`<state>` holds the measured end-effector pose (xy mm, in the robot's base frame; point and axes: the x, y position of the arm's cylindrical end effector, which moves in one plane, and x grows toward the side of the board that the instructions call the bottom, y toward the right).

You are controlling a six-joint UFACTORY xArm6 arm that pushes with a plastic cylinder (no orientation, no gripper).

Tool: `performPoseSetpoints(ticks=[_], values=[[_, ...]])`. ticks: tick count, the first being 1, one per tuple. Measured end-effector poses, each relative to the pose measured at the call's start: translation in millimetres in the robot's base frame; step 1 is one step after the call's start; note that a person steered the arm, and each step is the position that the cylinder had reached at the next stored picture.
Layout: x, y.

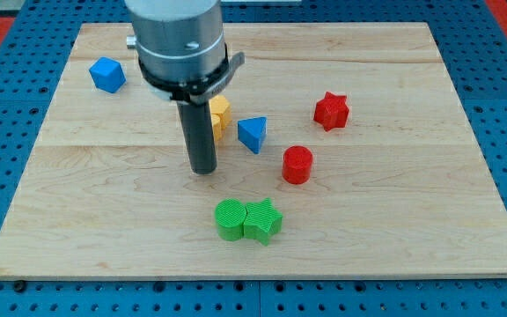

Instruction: Push the yellow heart and the yellow hexagon towards the top center of the board

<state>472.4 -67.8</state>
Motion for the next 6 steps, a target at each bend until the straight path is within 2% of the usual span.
performPoseSetpoints(ticks=[2, 3, 4, 5, 6], values=[[-56, -8], [-86, 6], [-110, 52], [-115, 100], [-99, 131]])
